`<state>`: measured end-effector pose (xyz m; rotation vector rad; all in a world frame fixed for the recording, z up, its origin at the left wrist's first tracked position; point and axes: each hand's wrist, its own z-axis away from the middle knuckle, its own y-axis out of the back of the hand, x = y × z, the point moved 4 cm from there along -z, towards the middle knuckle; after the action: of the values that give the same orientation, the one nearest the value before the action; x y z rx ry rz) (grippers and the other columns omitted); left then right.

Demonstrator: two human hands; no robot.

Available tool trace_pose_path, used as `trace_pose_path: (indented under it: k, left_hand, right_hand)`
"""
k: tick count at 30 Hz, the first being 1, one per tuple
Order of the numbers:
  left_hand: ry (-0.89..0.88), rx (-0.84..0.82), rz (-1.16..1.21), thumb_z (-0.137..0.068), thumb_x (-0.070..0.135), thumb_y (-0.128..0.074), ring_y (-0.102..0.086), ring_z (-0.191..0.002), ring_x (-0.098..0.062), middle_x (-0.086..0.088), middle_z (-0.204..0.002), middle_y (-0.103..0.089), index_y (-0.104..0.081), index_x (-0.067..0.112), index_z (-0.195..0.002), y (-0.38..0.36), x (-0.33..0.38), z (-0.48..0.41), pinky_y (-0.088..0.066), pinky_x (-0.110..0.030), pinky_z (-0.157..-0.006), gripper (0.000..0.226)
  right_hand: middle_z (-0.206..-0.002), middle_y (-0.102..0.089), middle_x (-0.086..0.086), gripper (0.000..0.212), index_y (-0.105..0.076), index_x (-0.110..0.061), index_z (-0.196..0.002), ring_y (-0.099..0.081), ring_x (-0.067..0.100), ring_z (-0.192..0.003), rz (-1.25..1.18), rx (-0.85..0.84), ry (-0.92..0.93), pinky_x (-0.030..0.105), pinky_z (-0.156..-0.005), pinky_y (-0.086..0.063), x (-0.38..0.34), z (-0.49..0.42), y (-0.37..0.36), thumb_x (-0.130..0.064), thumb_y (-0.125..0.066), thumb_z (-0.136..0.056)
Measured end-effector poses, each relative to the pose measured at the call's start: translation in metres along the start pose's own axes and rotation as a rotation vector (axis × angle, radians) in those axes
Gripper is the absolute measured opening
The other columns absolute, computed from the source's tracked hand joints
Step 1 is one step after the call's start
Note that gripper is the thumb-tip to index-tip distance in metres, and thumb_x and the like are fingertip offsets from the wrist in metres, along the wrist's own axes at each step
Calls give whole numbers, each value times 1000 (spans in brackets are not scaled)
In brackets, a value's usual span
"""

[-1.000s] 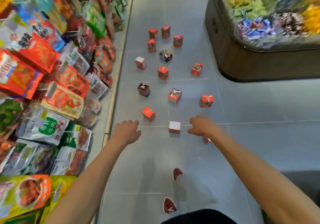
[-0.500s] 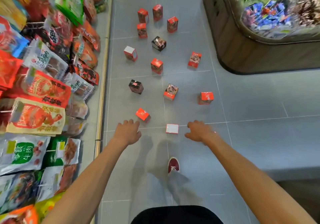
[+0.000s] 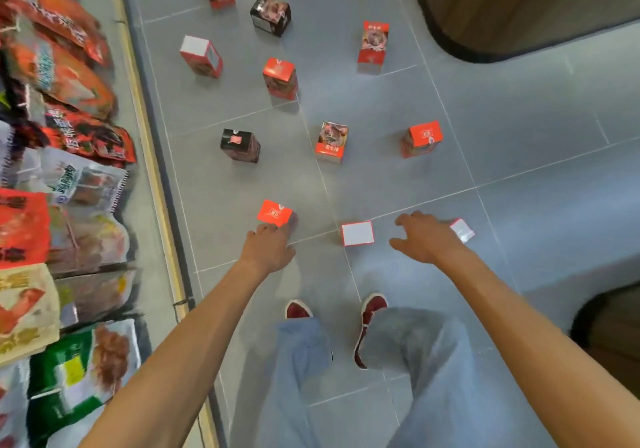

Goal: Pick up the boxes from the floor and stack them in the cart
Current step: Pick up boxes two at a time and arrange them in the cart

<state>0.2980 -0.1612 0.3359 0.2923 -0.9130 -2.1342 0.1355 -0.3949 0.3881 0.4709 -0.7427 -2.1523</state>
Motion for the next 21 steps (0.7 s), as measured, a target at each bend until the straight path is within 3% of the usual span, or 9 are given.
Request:
trace_pose_path:
  k: [7, 14, 19, 21]
  left_hand:
    - [22, -4, -141, -94, 28, -52, -45, -126, -33, -13, -136, -48, -41, 13, -137, -102, -65, -160, -39, -41, -97, 48]
    - [-34, 106, -312, -83, 13, -62, -41, -129, -30, -9, -145, -36, -17, 23, -153, -184, -111, -275, -40, -40, -99, 84]
    - [-148, 181, -562, -75, 34, -76, -24, -142, -33, -10, -156, -19, -4, 25, -156, -202, -114, -333, -28, -42, -110, 108]
    - [-151, 176, -614, -73, 36, -76, -23, -142, -33, -9, -155, -23, -9, 23, -154, -208, -116, -346, -28, -42, -110, 106]
  right_hand:
    - [-137, -48, 11, 56, -43, -19, -141, -44, 31, -127, -9, 87, 25, 42, -100, -40, -13, -146, -82, -45, -54, -94]
    - [-140, -44, 8, 60, -38, -20, -145, -42, 29, -128, 34, 59, 82, 39, -100, -40, -28, -256, -174, -44, -54, -93]
    - [-141, -44, 9, 63, -37, -19, -146, -43, 30, -127, 74, 114, 111, 40, -100, -41, -23, -297, -199, -43, -57, -91]
    - [-142, -43, 10, 67, -36, -19, -146, -43, 30, -128, 77, 122, 111, 40, -101, -40, -18, -305, -203, -44, -60, -89]
